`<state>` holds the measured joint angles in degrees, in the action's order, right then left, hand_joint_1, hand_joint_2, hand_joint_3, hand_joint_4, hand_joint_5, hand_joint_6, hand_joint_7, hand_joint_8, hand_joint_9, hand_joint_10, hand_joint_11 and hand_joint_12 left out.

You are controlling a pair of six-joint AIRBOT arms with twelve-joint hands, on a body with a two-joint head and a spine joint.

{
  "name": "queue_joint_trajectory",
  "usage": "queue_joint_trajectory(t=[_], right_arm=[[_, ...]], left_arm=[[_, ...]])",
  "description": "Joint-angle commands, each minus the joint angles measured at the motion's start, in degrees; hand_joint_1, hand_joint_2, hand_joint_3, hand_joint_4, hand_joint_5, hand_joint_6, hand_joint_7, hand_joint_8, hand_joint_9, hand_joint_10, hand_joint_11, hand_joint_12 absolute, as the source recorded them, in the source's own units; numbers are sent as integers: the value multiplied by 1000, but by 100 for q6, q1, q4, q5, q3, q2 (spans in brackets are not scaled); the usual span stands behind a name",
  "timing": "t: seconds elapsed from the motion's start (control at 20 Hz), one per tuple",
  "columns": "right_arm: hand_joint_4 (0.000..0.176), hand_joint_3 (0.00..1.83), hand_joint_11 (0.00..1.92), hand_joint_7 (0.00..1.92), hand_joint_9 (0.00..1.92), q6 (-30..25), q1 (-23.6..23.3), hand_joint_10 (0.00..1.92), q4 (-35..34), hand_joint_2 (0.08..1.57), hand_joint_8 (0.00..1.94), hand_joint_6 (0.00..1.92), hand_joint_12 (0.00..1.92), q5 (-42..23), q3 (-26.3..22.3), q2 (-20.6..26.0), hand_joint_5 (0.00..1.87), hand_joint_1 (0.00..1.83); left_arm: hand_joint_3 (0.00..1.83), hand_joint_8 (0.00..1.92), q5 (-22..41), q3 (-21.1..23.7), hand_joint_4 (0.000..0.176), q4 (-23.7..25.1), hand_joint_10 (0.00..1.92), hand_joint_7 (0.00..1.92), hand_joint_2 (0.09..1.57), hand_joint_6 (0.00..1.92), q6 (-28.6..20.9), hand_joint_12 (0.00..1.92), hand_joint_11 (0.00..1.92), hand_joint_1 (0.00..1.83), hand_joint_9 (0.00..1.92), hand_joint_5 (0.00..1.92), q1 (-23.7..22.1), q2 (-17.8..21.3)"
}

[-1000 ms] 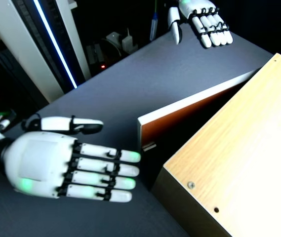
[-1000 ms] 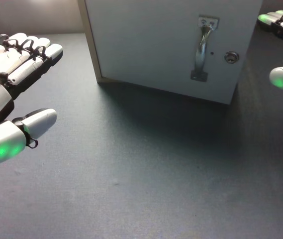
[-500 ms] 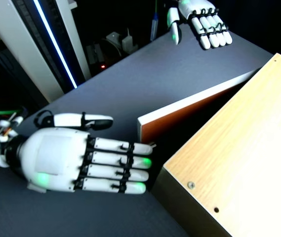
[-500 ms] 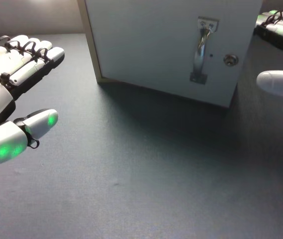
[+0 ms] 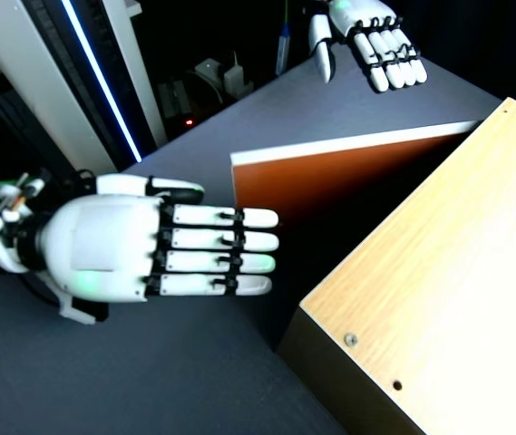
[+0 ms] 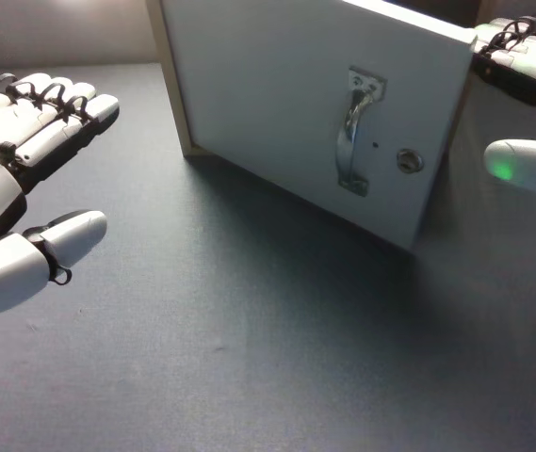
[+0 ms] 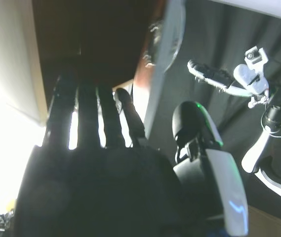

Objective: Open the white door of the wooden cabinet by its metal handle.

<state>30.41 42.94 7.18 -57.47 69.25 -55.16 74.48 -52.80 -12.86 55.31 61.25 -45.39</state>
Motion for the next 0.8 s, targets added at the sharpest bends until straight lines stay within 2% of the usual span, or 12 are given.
queue_joint_trajectory(t=[0.0, 0.2, 0.45, 0.55, 0.75], right_arm=[[0, 6, 0, 0, 0, -90, -22, 0, -52, 1522, 0, 3, 0, -798, -27, 34, 8, 0], [0, 0, 0, 0, 0, -396, -13, 0, 338, 1368, 0, 0, 0, -896, -60, 37, 0, 0], [0, 0, 25, 0, 0, -642, -14, 0, 880, 1398, 0, 10, 11, -894, -87, -34, 29, 0], [0, 0, 102, 0, 0, -705, -18, 0, 1021, 1404, 0, 0, 44, -894, -83, -129, 0, 0], [0, 13, 6, 0, 0, -897, -115, 0, 1355, 1443, 0, 0, 2, -894, -76, -284, 0, 0]], left_arm=[[1, 0, 825, -13, 0, -91, 1, 21, 1546, 0, -25, 29, 17, 0, 14, 43, 2, 9], [0, 0, 870, -12, 0, -136, 0, 12, 1543, 0, -60, 21, 1, 0, 2, 34, 60, 35], [1, 4, 813, -56, 0, -142, 4, 21, 1545, 2, -65, 40, 41, 0, 13, 37, 24, 9], [2, 1, 766, -68, 0, -142, 2, 15, 1548, 0, -69, 41, 39, 0, 8, 32, 20, 11], [4, 2, 748, -83, 0, -143, 2, 8, 1556, 4, -78, 43, 34, 0, 4, 42, 20, 1]])
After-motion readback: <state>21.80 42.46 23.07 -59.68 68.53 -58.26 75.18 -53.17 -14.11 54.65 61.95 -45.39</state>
